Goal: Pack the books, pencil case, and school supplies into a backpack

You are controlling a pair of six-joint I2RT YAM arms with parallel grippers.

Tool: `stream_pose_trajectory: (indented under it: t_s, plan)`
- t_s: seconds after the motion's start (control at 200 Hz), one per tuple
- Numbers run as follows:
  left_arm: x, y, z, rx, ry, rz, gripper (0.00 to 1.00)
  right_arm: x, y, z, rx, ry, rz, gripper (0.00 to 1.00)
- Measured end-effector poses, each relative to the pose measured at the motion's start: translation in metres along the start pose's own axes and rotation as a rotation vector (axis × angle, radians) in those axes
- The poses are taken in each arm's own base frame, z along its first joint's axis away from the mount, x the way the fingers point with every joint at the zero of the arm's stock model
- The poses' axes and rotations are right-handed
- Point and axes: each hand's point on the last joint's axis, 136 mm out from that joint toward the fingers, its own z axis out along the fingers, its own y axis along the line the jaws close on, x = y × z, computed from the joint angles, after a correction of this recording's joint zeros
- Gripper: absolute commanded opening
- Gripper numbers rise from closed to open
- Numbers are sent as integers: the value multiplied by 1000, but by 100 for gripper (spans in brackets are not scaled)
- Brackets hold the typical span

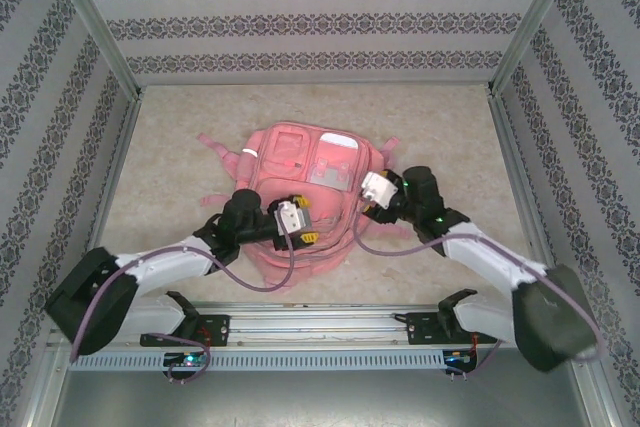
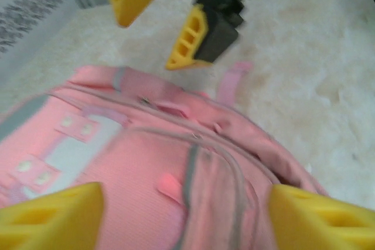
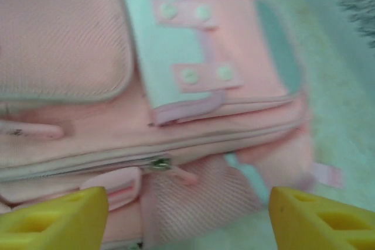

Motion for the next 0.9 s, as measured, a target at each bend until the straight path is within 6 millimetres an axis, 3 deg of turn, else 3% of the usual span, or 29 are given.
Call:
stream_pose_trajectory:
  t_s: [0.135,0.235,0.33,0.465,0.555,0.63,0.759,0.904]
  plan:
    - [-44,58,-31,-223,-24,-88,99,-27,-34,-46,193,-163,164,98]
    - [-45,117,-76,-468,-27,-204,99,-21,-67,-81,390,-235,325,98]
    - [-13,158,-123,-702,6,-306,99,10,-89,-102,550,-245,474,98]
    - [71,171,-153,-880,149,-436,99,66,-89,-93,630,-151,594,98]
    - [126,169,-155,-908,259,-522,99,98,-81,-73,612,-57,625,98]
    - [156,168,-151,-906,309,-567,99,119,-78,-56,588,-1,647,98]
    - [181,172,-139,-898,305,-597,99,138,-84,-37,581,13,684,98]
    - [204,180,-136,-940,267,-609,99,144,-100,-15,596,-14,710,98]
